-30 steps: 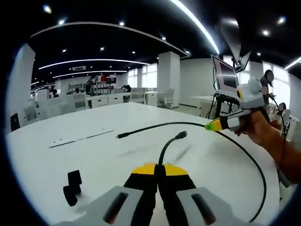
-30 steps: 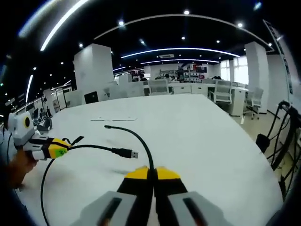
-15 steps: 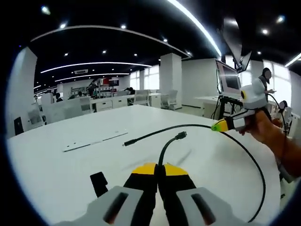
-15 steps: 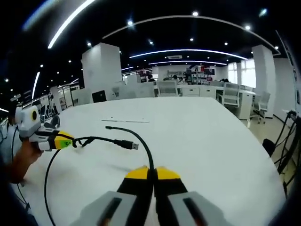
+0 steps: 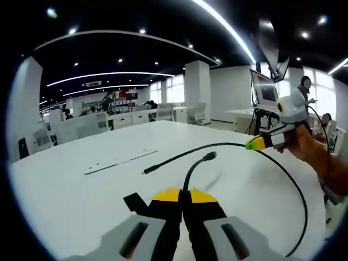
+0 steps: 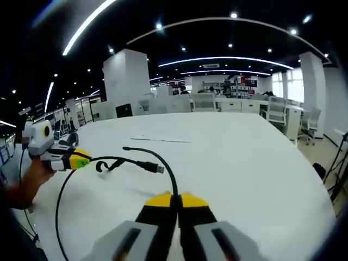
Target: Find the charging cable on the desk, coil it up and secure with Velcro.
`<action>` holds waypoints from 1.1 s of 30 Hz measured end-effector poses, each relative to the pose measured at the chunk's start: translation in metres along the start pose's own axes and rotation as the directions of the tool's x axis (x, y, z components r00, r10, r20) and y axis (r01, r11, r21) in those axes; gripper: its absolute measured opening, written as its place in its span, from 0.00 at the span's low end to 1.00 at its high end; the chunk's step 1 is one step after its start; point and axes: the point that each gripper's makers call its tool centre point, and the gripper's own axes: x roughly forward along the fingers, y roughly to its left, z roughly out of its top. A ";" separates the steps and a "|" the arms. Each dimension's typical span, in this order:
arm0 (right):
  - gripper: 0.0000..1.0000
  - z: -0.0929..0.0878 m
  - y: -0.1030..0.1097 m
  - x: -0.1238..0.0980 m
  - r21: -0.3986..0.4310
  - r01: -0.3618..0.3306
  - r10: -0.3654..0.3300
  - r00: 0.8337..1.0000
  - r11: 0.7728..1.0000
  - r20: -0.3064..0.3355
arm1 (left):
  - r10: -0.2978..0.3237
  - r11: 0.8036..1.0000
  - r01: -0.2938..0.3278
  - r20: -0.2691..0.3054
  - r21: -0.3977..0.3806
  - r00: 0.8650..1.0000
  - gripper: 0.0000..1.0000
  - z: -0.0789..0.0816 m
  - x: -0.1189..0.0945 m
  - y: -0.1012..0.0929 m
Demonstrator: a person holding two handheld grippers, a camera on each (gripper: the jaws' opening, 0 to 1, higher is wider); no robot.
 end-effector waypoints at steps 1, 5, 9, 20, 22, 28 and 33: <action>0.04 0.000 0.003 0.001 -0.002 -0.003 0.003 1.000 1.000 -0.001 | 0.006 1.000 -0.006 -0.003 0.006 1.000 0.04 -0.001 -0.002 0.004; 0.04 -0.002 0.012 0.007 -0.005 -0.017 0.017 1.000 1.000 -0.007 | 0.018 1.000 -0.018 -0.007 0.012 1.000 0.04 -0.003 -0.009 0.018; 0.04 -0.003 0.024 0.015 -0.004 -0.038 0.038 0.999 0.999 -0.009 | 0.031 0.999 -0.030 -0.013 0.022 0.999 0.04 -0.008 -0.016 0.032; 0.04 0.002 0.047 0.032 -0.011 -0.075 0.075 0.997 0.997 -0.014 | 0.020 0.999 -0.018 -0.037 0.042 0.999 0.04 -0.015 -0.022 0.056; 0.04 0.002 0.050 0.035 -0.013 -0.081 0.080 0.997 0.997 -0.017 | 0.023 0.999 -0.021 -0.045 0.048 0.999 0.04 -0.019 -0.023 0.060; 0.04 0.002 0.059 0.042 -0.015 -0.101 0.100 0.995 0.995 -0.022 | 0.025 0.999 -0.021 -0.069 0.050 0.997 0.04 -0.031 -0.025 0.070; 0.04 0.002 0.067 0.047 -0.021 -0.115 0.115 0.993 0.993 -0.028 | 0.022 0.999 -0.018 -0.083 0.048 0.996 0.04 -0.039 -0.024 0.075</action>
